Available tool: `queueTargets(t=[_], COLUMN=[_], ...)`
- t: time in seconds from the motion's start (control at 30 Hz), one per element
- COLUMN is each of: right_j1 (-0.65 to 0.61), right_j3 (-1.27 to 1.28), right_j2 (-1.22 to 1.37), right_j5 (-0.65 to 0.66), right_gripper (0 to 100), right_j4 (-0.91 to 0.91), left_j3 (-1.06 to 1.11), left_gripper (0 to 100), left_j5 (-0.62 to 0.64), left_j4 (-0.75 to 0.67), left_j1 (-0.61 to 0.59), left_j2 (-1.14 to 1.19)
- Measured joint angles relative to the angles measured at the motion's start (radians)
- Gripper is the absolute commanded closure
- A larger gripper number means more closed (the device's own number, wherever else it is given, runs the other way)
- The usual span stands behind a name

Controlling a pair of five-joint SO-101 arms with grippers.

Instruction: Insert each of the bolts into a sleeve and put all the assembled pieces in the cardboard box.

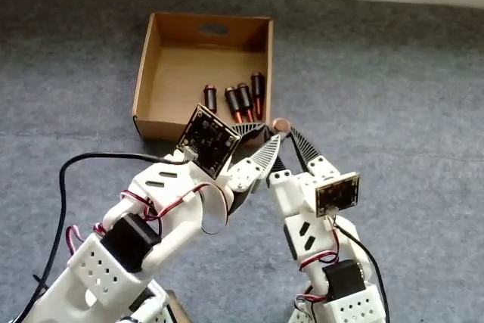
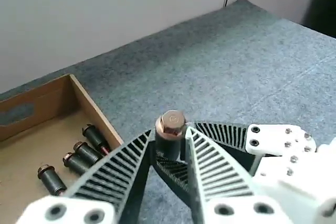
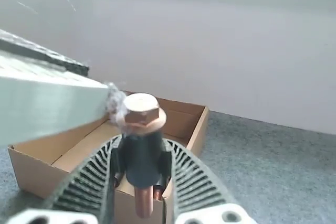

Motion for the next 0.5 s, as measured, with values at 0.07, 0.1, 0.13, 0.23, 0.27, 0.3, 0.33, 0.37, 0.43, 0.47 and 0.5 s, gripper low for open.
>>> queueTargets(t=[0.07,0.1,0.13,0.23,0.27,0.3,0.33,0.37,0.43,0.47,0.5], right_j1=[0.000,0.000,0.000,0.000,0.000,0.000,0.000,0.000,0.000,0.000,0.000], right_j3=[0.000,0.000,0.000,0.000,-0.002,-0.009,-0.025,-0.043,-0.106,-0.144,-0.181], right_j2=[0.000,0.000,0.000,0.000,0.000,0.002,0.002,0.002,0.002,0.000,0.000], right_j5=[0.000,0.000,0.000,0.000,0.000,0.000,0.000,0.000,0.000,0.000,0.000], right_gripper=[99.2,99.2,99.2,99.2,99.2,99.2,99.2,99.2,99.2,99.2,99.2], right_j4=[0.000,0.000,0.000,0.032,0.063,0.094,0.129,0.167,0.242,0.276,0.305], left_j3=[-0.006,-0.017,-0.029,-0.043,-0.043,-0.041,-0.032,-0.015,0.037,0.071,0.107], left_gripper=[89,89,89,89,90,90,90,90,89,89,89], left_j5=[0.000,0.000,0.000,0.000,0.000,0.000,0.000,0.000,0.000,-0.002,-0.003], left_j4=[0.020,0.044,0.078,0.206,0.255,0.304,0.345,0.381,0.413,0.419,0.423], left_j1=[-0.012,-0.029,-0.048,-0.170,-0.224,-0.287,-0.350,-0.422,-0.571,-0.647,-0.717], left_j2=[-0.017,-0.032,-0.049,-0.109,-0.124,-0.140,-0.157,-0.173,-0.198,-0.207,-0.215])
